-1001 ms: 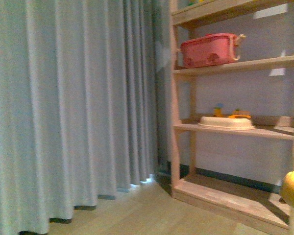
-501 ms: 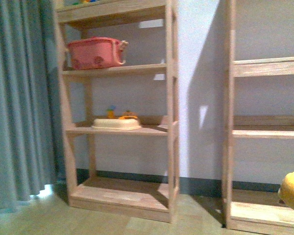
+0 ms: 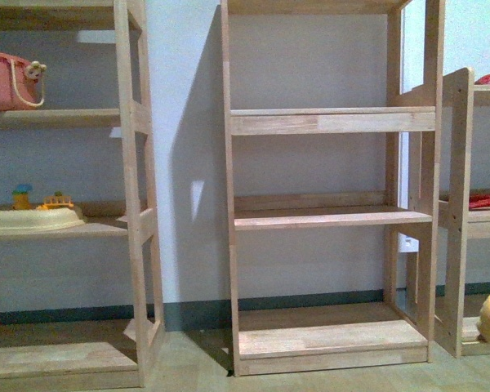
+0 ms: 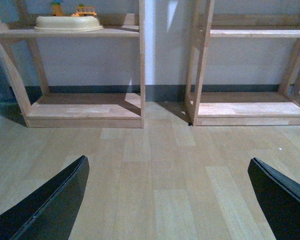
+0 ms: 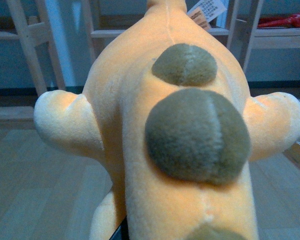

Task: Put away toys

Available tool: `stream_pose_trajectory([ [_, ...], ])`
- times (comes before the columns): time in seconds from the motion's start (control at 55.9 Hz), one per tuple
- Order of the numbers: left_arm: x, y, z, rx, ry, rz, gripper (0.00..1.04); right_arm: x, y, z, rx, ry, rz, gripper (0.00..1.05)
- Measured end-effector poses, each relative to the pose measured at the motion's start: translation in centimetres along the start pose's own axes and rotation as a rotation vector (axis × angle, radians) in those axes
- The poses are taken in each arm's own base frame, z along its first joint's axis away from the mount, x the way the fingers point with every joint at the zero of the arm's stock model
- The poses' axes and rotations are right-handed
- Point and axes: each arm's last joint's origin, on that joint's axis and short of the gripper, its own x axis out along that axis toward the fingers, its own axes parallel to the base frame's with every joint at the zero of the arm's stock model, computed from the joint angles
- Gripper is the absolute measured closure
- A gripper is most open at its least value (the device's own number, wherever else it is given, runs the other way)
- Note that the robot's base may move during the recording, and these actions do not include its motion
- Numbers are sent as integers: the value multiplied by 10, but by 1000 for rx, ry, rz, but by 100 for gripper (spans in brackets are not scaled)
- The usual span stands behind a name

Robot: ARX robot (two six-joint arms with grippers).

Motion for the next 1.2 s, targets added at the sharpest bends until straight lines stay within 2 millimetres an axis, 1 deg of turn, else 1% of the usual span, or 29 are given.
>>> stream_pose_trajectory([
  [1.198,0,0,0,0,0,3,6,0,1,0,0,1,11,98],
])
